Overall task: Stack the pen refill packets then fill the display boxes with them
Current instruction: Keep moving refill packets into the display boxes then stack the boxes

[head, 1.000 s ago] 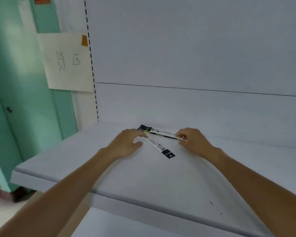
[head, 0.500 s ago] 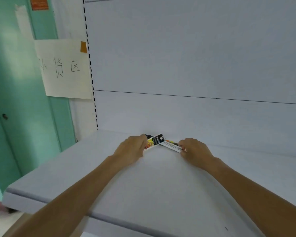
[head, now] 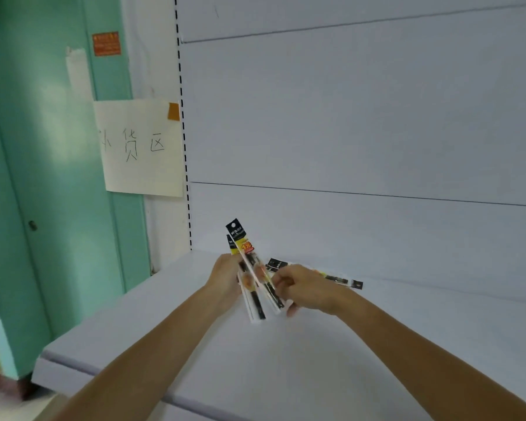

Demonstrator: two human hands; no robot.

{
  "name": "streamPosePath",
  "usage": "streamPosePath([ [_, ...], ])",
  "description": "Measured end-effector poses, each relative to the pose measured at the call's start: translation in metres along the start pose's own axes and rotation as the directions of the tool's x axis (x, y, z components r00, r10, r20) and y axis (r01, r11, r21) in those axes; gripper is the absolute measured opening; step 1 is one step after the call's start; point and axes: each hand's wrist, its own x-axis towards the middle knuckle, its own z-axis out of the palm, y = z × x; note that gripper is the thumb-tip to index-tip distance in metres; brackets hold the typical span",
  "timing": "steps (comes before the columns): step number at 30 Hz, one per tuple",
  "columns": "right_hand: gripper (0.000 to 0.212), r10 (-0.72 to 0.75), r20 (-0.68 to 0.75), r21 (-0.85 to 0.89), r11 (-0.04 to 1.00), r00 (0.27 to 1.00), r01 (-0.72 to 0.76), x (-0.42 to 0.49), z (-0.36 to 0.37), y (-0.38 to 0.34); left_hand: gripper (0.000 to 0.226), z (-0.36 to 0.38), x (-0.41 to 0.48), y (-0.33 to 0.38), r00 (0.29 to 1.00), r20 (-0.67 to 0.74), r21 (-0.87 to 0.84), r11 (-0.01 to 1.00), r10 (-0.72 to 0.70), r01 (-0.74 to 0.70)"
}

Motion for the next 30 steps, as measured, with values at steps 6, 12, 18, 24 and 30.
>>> streamPosePath([
  [6,0.027,-0.051,0.021,0.014,0.999,0.998,0.051,-0.002,0.017,-0.007,0.022,-0.007,0.000,0.000,0.993,-0.067,-0.030,0.995,0.098,-0.100],
  [12,0.027,-0.160,-0.410,-0.647,0.745,0.898,-0.162,0.023,-0.033,0.036,0.013,-0.029,0.007,-0.006,0.971,-0.175,0.271,0.956,0.163,-0.112],
  [18,0.023,-0.048,-0.427,-0.743,0.588,0.903,-0.320,0.030,-0.045,0.071,0.013,-0.056,0.005,-0.011,0.961,-0.236,0.366,0.929,0.147,-0.052],
  [24,0.023,-0.301,-0.460,-0.661,0.744,0.836,-0.095,0.031,-0.019,0.036,0.011,-0.052,0.006,-0.017,0.968,-0.253,0.199,0.979,0.006,0.046],
  [30,0.011,-0.268,-0.321,-0.732,0.678,0.909,-0.059,0.025,0.010,0.013,0.010,-0.042,-0.001,-0.018,0.979,-0.199,0.184,0.979,-0.045,0.083],
])
